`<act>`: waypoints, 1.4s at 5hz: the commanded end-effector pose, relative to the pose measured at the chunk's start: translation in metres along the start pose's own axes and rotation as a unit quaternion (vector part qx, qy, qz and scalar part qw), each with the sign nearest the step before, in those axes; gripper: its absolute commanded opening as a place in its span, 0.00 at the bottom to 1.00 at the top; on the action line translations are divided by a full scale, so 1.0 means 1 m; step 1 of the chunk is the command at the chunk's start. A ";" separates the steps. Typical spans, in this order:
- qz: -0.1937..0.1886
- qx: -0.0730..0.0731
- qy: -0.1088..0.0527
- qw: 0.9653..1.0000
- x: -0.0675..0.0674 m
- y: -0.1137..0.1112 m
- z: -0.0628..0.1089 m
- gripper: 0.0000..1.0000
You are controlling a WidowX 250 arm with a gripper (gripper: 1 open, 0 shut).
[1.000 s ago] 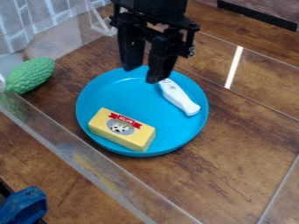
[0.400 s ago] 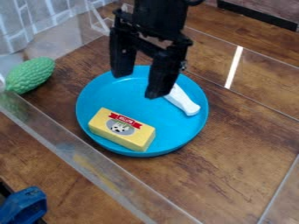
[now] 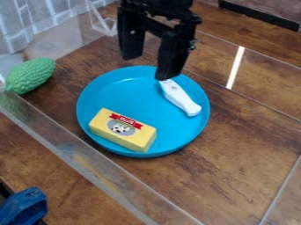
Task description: Put the white object in the blue tray
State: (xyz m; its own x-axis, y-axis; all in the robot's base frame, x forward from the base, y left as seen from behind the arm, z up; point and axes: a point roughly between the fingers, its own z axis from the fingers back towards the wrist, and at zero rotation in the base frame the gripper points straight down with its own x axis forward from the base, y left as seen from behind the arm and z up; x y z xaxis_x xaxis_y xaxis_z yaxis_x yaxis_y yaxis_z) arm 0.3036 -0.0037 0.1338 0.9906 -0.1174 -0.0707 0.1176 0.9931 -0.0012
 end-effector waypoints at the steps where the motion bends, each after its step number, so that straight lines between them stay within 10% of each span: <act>1: 0.000 0.001 -0.028 1.000 0.003 0.014 0.013 1.00; 7: -0.037 0.000 -0.036 0.999 -0.010 0.026 -0.009 1.00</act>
State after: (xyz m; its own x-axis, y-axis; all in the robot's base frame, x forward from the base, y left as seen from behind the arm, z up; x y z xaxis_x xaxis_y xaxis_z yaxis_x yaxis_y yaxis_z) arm 0.2928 0.0166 0.1046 0.9749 -0.2100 -0.0737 0.2086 0.9776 -0.0266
